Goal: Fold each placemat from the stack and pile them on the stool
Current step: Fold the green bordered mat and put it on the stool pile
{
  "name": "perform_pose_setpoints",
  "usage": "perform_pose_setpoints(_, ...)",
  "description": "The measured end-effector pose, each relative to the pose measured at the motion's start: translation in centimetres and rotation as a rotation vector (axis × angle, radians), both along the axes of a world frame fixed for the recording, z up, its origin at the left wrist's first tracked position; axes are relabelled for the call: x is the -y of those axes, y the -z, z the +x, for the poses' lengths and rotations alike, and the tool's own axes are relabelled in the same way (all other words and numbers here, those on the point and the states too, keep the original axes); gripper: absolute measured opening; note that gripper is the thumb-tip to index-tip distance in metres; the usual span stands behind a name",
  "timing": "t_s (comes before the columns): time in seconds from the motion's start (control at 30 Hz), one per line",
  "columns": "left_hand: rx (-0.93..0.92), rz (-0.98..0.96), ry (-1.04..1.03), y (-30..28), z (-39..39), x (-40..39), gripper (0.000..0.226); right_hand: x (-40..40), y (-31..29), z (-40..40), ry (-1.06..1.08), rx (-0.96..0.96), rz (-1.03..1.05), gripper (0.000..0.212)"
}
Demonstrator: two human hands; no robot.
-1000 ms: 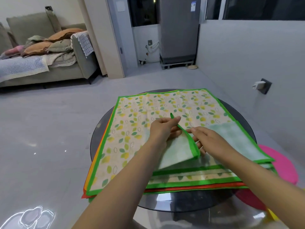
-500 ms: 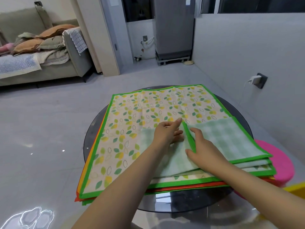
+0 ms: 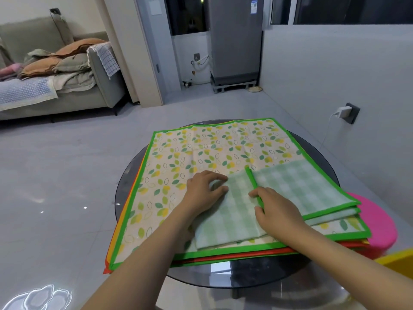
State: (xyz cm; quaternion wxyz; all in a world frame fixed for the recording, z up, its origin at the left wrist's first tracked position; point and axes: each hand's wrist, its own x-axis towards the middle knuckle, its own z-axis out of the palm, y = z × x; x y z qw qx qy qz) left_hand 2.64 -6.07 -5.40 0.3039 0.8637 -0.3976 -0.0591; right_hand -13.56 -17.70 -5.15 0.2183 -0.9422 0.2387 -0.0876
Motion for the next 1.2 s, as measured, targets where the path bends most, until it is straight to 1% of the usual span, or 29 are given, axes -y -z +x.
perform_pose_setpoints(0.1, 0.043, 0.091, -0.041, -0.3, -0.8, -0.7, 0.039, 1.4, 0.1, 0.5, -0.011, 0.026, -0.12, 0.038)
perform_pose_setpoints(0.2, 0.079, 0.109, -0.075, -1.0, -2.1, -1.5, 0.044, 3.3, -0.3, 1.3, -0.016, 0.023, -0.194, 0.04)
perform_pose_setpoints(0.3, 0.047, 0.13, -0.033, -1.6, -3.8, -1.9, 0.041, 5.2, -0.8, 1.7, 0.0, 0.036, -0.17, 0.04)
perform_pose_setpoints(0.37, 0.052, 0.146, 0.006, -1.5, -4.8, -1.6, 0.04, 6.1, -0.8, 1.9, 0.003, 0.043, -0.124, 0.032)
perform_pose_setpoints(0.47, 0.099, 0.102, 0.024, -0.7, -5.0, -0.9, 0.043, 6.7, -0.5, 1.9, 0.006, 0.071, -0.045, 0.018)
perform_pose_setpoints(0.57, 0.111, 0.097, 0.085, 0.2, -4.8, -0.2, 0.05, 7.1, -0.6, 1.6, -0.005, 0.082, -0.035, 0.016)
perform_pose_setpoints(0.67, 0.133, 0.145, 0.148, 0.6, -5.1, 0.6, 0.058, 7.3, -0.8, 1.6, -0.019, 0.09, -0.063, 0.016)
perform_pose_setpoints(0.73, 0.113, 0.182, 0.166, 0.9, -5.2, 1.1, 0.064, 7.3, -0.7, 1.7, -0.028, 0.095, -0.127, 0.016)
perform_pose_setpoints(0.83, 0.148, 0.287, 0.19, 1.3, -5.2, 1.4, 0.063, 7.2, 0.0, 1.7, -0.042, 0.104, -0.205, 0.017)
perform_pose_setpoints(0.93, 0.207, 0.357, 0.204, 1.6, -5.2, 1.6, 0.06, 6.7, 0.3, 1.5, -0.037, 0.111, -0.274, 0.022)
perform_pose_setpoints(1.0, 0.217, 0.369, 0.201, 1.7, -5.2, 1.7, 0.059, 5.5, 0.3, 1.1, -0.059, 0.061, -0.339, 0.031)
perform_pose_setpoints(1.03, 0.221, 0.372, 0.2, 1.8, -5.2, 1.8, 0.058, 4.5, 0.5, 0.7, -0.085, 0.009, -0.333, 0.042)
perform_pose_setpoints(1.1, 0.234, 0.372, 0.198, 1.9, -5.1, 1.8, 0.058, 2.6, 0.9, -0.1, -0.129, -0.095, -0.255, 0.074)
perform_pose_setpoints(1.13, 0.24, 0.374, 0.196, 1.8, -5.1, 1.8, 0.058, 2.1, 1.2, -0.5, -0.13, -0.14, -0.217, 0.077)
perform_pose_setpoints(1.2, 0.243, 0.379, 0.201, 1.8, -5.0, 1.8, 0.058, 2.3, 1.6, -1.1, -0.117, -0.198, -0.171, 0.063)
